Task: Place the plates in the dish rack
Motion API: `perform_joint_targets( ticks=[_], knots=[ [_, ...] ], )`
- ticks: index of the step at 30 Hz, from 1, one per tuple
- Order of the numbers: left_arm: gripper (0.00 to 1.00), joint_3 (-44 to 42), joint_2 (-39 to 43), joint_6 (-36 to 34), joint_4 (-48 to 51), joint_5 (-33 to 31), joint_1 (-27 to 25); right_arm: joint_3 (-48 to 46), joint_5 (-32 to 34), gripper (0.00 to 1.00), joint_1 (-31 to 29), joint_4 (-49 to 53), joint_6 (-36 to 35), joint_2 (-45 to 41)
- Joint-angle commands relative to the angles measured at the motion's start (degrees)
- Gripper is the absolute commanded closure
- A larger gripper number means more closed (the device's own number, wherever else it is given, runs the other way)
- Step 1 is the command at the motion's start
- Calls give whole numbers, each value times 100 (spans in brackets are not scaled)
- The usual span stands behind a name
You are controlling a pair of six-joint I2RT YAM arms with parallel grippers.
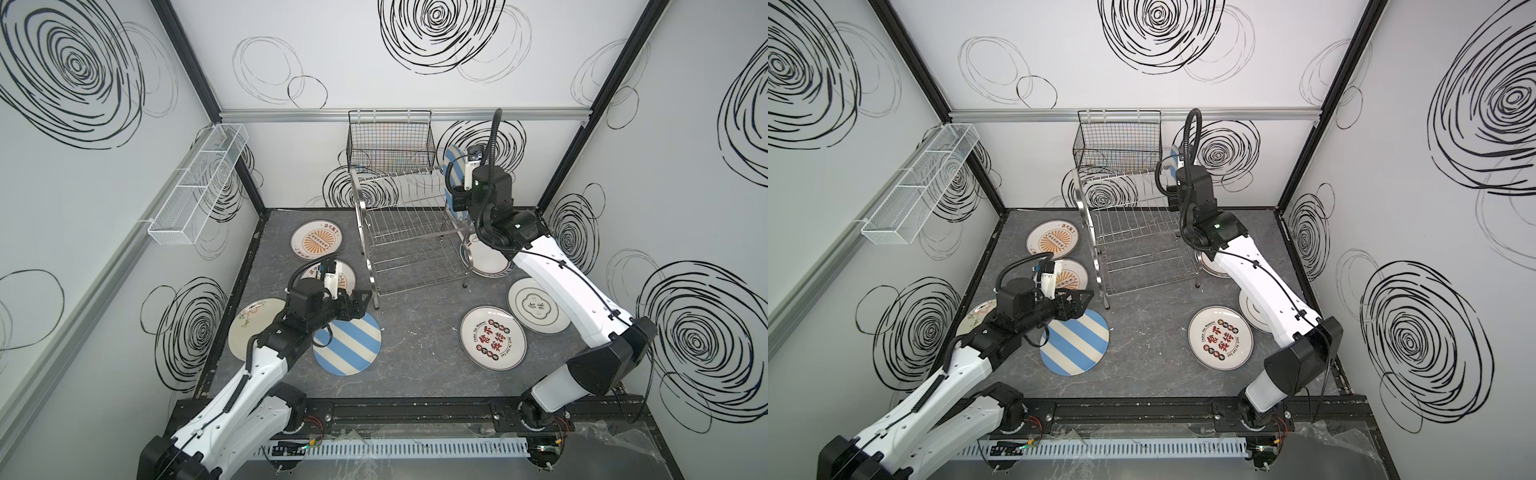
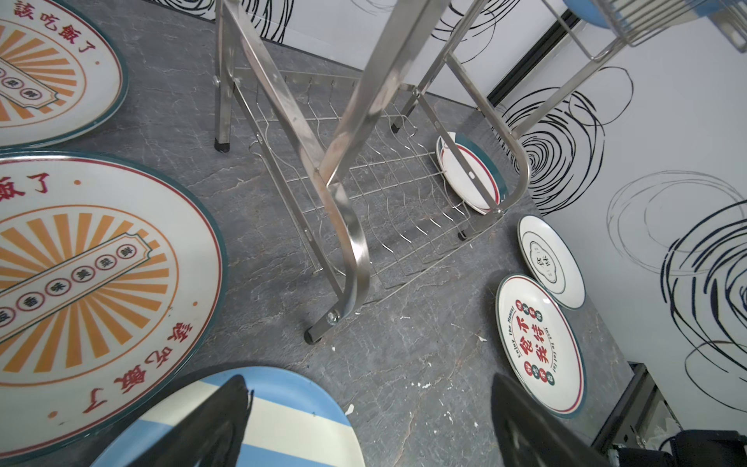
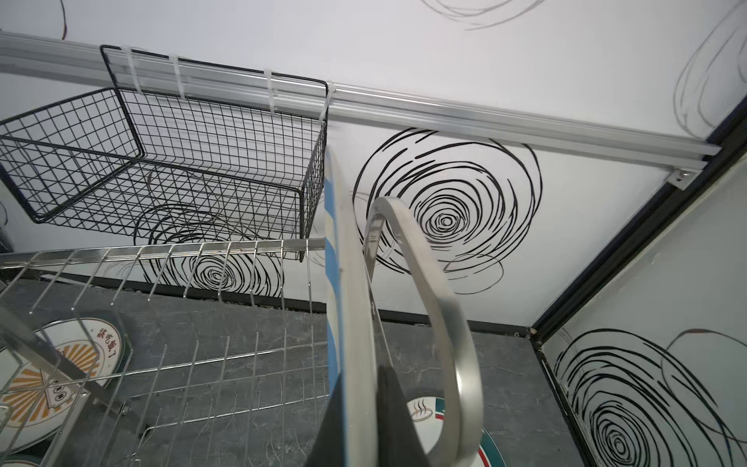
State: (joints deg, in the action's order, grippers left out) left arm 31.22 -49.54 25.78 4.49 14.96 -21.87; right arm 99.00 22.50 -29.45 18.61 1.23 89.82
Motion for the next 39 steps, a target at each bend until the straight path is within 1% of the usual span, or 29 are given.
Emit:
perform_joint_targets(
  ticks=[1,6,9,14,21,30,39],
  knots=[
    [4,-106,-218,191,-918,-146,-245,343,163,100,29,40,-123,-207],
    [4,-33,-680,47,-1071,-511,-720,707,243,100,29,138,-149,-251],
    [4,-50,-882,32,-1267,-606,-871,920,279,100,34,167,-168,-292],
    [4,-77,-1134,51,-1499,-575,-920,1078,251,100,32,143,-92,-355],
    [4,-114,-1242,54,-1695,-486,-995,986,-31,100,32,-5,148,-295],
    [4,-33,-1025,-46,-1265,-584,-979,867,233,100,40,-271,55,-82],
    [4,-55,-960,-27,-1161,-582,-943,814,-37,100,30,-412,204,79]
  ],
)
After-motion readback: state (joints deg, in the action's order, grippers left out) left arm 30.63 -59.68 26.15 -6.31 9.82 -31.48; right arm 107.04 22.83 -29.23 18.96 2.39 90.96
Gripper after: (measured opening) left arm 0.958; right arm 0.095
